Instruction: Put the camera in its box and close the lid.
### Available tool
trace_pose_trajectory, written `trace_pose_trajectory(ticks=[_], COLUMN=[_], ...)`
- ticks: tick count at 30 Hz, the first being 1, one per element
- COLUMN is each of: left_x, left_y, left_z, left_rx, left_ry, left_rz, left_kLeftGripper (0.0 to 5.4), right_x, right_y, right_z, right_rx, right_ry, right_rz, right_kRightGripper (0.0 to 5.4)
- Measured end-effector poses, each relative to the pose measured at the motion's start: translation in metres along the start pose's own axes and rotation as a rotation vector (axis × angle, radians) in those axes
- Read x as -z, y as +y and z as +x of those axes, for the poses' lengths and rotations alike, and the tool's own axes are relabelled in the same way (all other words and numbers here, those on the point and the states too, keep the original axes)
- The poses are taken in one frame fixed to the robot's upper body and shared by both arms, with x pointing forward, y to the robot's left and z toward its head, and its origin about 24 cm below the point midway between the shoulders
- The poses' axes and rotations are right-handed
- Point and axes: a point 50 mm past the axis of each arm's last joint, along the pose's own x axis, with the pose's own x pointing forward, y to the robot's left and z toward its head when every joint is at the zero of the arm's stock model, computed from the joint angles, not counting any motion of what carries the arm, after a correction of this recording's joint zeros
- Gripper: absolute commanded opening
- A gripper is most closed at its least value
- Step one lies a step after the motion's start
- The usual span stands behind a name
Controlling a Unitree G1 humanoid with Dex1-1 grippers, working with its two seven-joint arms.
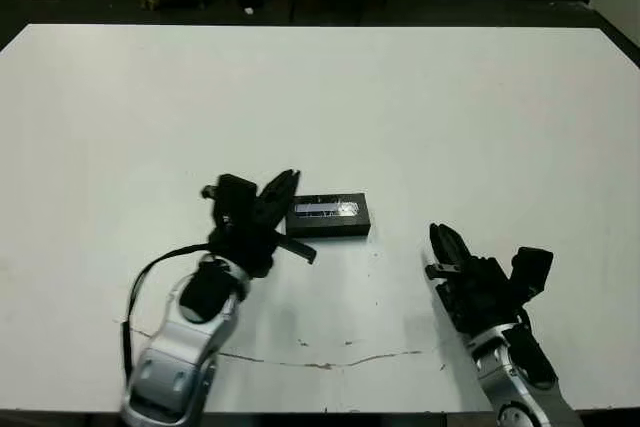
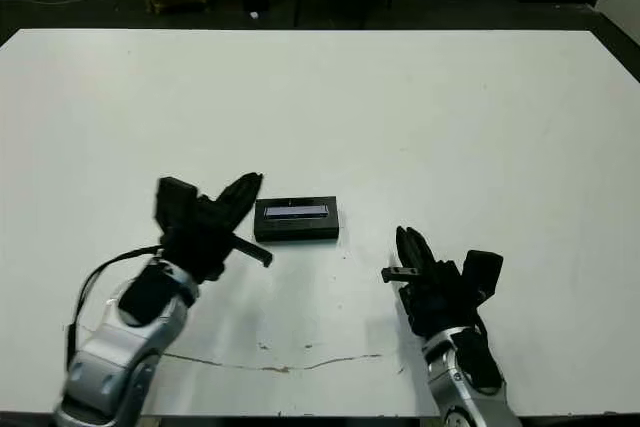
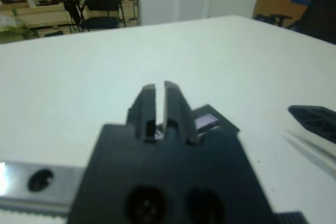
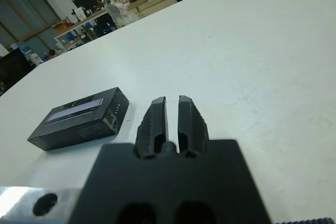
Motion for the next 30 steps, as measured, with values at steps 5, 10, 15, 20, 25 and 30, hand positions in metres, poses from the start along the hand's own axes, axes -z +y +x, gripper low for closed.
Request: trace_pose_trajectory(ticks=[5, 10, 15, 20, 25, 30], left_x=[0.008, 0.016, 0.017, 0.026, 0.024, 0.021], left_y=[-0.018, -0.03, -0.031, -0.03, -0.033, -0.03], left_z=[0.014, 0.024, 0.038, 0.044, 0.048, 0.044], left_rx=[-0.007, 0.002, -0.03, -0.056, -0.015, 0.006], left_ry=[0.031, 0.047, 0.057, 0.133, 0.212, 0.262], left_rz=[0.005, 0.048, 0.093, 0.109, 0.125, 0.131], left_kLeftGripper=[0.02, 0.02, 0.02, 0.02, 0.02, 0.02], right_x=[0.001, -0.001, -0.004, -0.003, -0.008, -0.011], right_y=[0.004, 0.007, 0.008, 0.009, 0.014, 0.017], right_z=[0.001, 0.0, -0.001, -0.002, -0.002, -0.001], right_rx=[-0.019, -0.025, -0.02, -0.023, -0.044, -0.058], right_ry=[-0.005, -0.015, -0.019, -0.015, -0.032, -0.044], right_rz=[0.025, 0.026, 0.024, 0.025, 0.023, 0.017], right_kRightGripper=[0.0, 0.0, 0.0, 0.0, 0.0, 0.0])
